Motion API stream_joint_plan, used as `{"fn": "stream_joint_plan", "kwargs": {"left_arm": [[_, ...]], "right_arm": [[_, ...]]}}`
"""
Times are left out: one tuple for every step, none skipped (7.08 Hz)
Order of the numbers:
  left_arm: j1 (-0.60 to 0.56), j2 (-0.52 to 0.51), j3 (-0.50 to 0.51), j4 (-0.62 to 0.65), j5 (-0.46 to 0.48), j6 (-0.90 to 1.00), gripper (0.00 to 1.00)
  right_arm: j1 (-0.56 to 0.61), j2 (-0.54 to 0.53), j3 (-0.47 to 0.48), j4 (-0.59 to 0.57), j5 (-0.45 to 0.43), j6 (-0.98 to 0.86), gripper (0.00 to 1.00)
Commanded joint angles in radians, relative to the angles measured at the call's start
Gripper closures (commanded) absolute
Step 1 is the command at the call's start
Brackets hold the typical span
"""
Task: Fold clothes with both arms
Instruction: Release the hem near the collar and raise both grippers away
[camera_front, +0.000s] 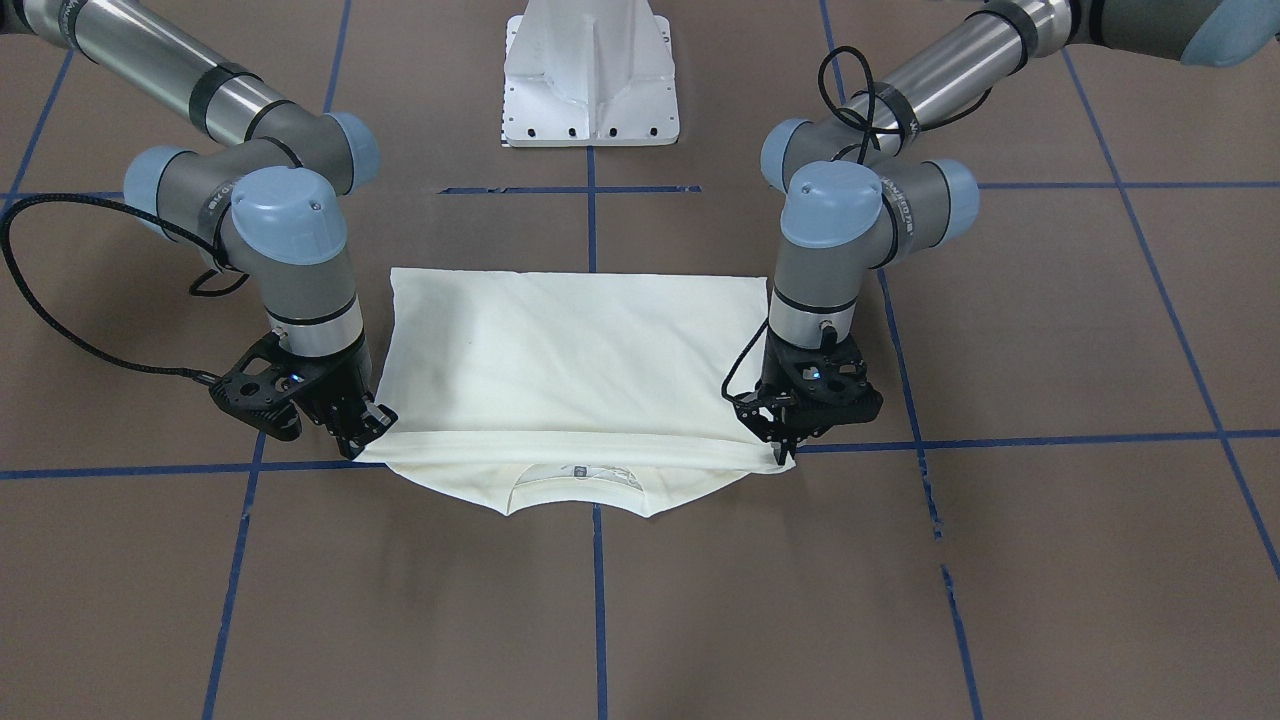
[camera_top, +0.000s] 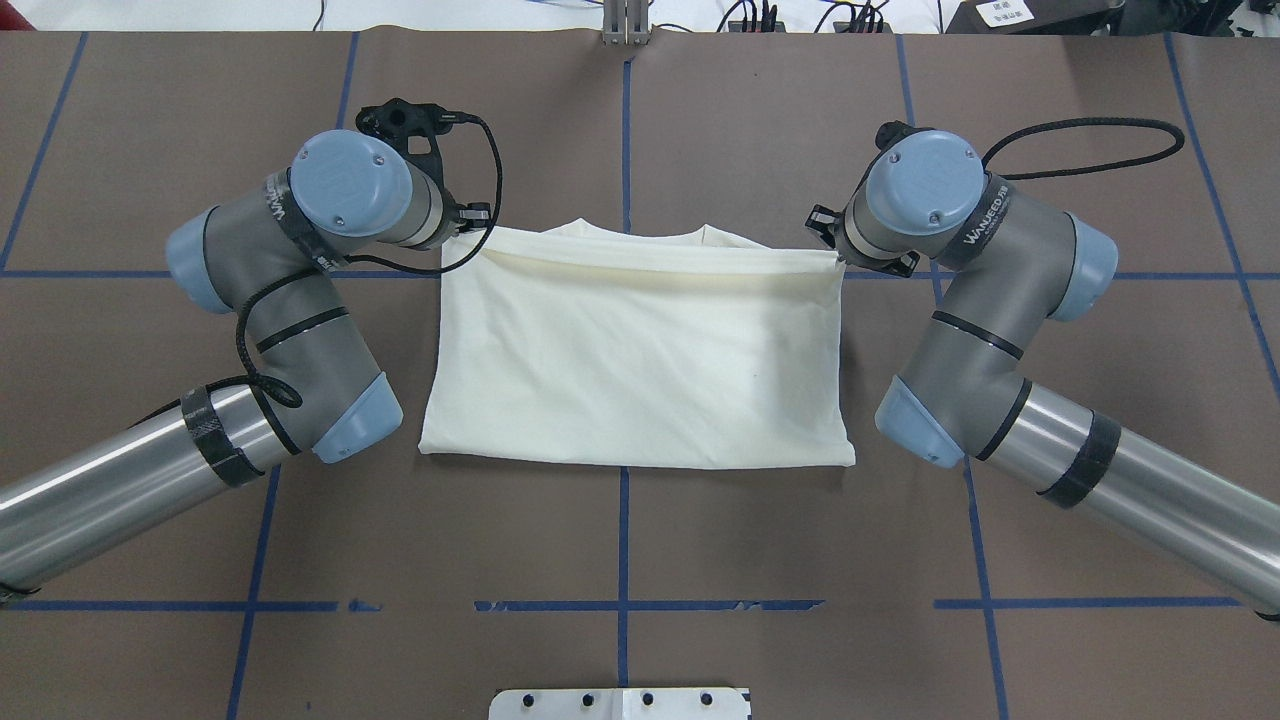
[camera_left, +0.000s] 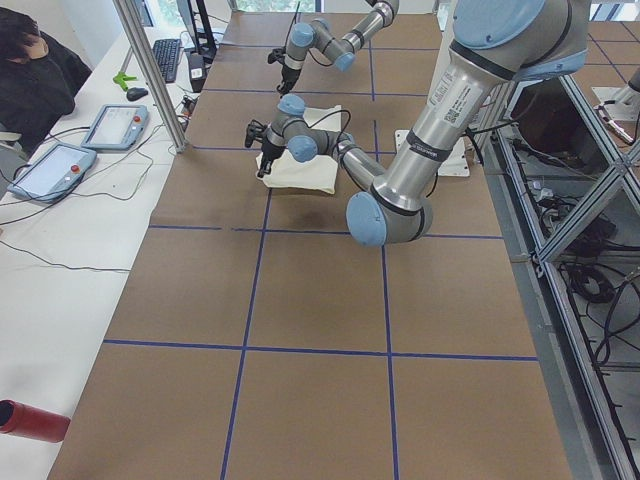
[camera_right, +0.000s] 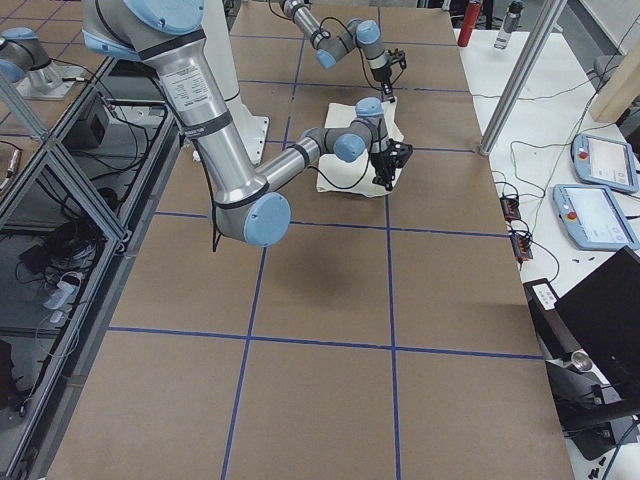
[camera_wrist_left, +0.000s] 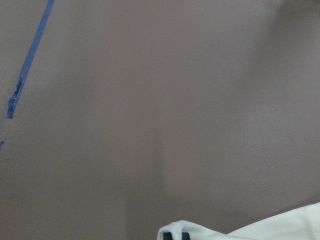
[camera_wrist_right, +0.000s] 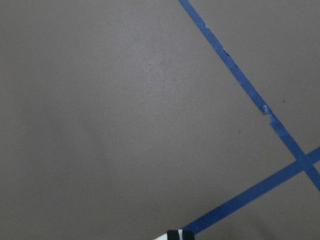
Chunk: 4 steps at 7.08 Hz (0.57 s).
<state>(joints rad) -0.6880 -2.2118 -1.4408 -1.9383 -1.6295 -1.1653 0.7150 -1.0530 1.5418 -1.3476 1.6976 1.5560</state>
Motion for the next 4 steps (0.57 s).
{"fn": "stream_joint_plan", "kwargs": {"left_arm": [[0.005,0.012,-0.009,-0.028,-0.004,-0.001,0.06],[0.007,0.042,-0.074,-0.072,-0.012,0.048,0.00],[0.008,0.134,-0.210,-0.079,-0.062,0.128,0.00],[0.008,0.206,-0.315,-0.076,-0.144,0.163,0.00]], "right_arm": [[-0.008,0.001,0.001,0.007,-0.009,-0.023,0.01],[0.004,-0.001,0.042,0.007,0.000,-0.092,0.00],[0.032,-0.013,0.078,0.010,0.039,-0.226,0.00],[0.043,-0.013,0.087,0.011,0.066,-0.276,0.00]]}}
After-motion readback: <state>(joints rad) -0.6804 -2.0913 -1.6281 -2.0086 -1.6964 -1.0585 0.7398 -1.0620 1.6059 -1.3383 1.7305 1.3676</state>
